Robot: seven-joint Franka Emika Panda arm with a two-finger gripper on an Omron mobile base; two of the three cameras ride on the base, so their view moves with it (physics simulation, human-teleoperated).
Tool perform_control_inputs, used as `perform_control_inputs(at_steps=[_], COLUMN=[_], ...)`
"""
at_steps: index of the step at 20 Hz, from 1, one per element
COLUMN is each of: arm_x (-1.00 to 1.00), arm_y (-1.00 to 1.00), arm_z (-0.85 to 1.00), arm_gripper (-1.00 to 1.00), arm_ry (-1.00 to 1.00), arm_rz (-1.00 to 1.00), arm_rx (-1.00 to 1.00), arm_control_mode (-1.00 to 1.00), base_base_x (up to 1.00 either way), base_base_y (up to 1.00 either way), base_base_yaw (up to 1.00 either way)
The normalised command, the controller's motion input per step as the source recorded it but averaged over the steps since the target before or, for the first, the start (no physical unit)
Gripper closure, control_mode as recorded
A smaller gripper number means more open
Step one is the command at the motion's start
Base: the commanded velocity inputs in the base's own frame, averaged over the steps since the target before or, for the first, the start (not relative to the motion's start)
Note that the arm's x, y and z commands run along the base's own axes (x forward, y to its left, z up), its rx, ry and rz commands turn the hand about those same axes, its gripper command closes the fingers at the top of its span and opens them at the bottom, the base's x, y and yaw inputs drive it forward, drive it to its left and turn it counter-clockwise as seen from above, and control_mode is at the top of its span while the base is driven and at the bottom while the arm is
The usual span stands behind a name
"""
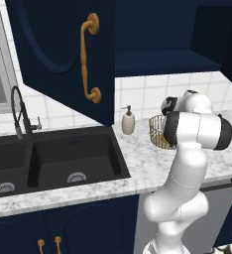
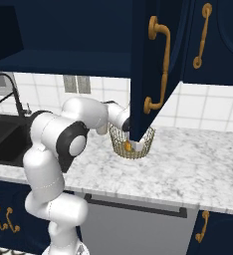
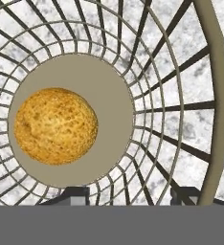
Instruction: Open the cabinet, pick up the bread from the cabinet and place it in the basket. Then move the basket to the dining counter.
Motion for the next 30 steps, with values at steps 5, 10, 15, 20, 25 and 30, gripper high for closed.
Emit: perform_control_inputs(at_steps=[5, 10, 15, 20, 25, 30], arm_x=[-0.34, -0.6, -0.33, -0.26, -0.27, -0.23], arm_y=[0.22, 0.12, 0.1, 0.17, 0.39, 0.44], arm_z=[-0.47, -0.15, 0.1, 0.26, 0.27, 0.3], arm_gripper=[1.0, 1.0, 1.0, 1.0, 1.0, 1.0], arm_ry=[0.0, -0.03, -0.08, -0.08, -0.16, -0.17], arm_rz=[0.0, 0.0, 0.0, 0.0, -0.01, -0.08], arm_rx=[-0.08, -0.03, 0.0, -0.01, -0.05, -0.02], arm_control_mode=[-1.0, -1.0, -1.0, -1.0, -1.0, -1.0], base_base_x=[0.0, 0.0, 0.0, 0.0, 0.0, 0.0], base_base_y=[0.0, 0.0, 0.0, 0.0, 0.0, 0.0], base_base_yaw=[0.0, 0.0, 0.0, 0.0, 0.0, 0.0])
